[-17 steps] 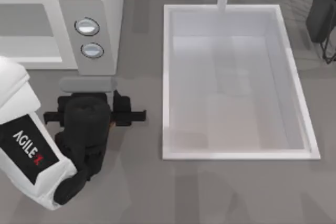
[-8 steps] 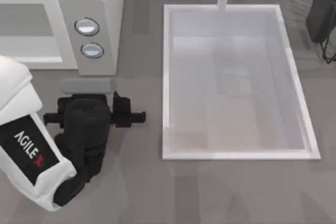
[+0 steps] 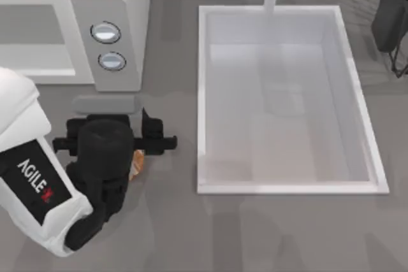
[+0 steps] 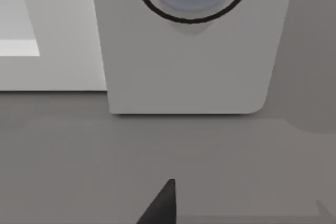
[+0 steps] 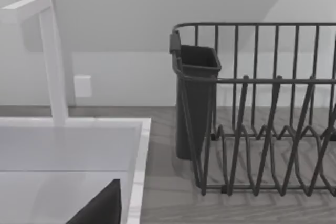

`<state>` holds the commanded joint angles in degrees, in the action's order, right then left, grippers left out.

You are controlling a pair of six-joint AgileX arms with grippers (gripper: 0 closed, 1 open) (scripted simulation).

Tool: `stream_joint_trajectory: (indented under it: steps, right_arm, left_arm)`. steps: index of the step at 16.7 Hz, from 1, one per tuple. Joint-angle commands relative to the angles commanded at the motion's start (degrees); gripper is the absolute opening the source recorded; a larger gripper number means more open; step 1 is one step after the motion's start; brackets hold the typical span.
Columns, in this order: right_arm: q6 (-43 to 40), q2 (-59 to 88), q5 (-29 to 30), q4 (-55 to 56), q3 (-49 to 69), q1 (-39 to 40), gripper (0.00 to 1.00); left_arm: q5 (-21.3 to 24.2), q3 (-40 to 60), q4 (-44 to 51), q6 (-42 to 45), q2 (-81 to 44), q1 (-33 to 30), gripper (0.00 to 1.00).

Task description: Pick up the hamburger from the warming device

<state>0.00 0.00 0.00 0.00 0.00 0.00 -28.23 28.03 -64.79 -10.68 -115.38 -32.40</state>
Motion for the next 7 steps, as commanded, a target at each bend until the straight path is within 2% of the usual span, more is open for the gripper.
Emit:
stream_joint_trajectory:
  steps: [1, 2, 7]
  right_arm:
    - [0.00, 0.00, 0.00, 0.00, 0.00, 0.00, 1.00]
    - [0.00, 0.00, 0.00, 0.00, 0.00, 0.00, 1.00]
    - [0.00, 0.00, 0.00, 0.00, 0.00, 0.00, 1.00]
  left_arm:
    - [0.00, 0.00, 0.00, 0.00, 0.00, 0.00, 0.98]
    - [0.00, 0.00, 0.00, 0.00, 0.00, 0.00, 1.00]
    - [0.00, 0.00, 0.00, 0.00, 0.00, 0.00, 1.00]
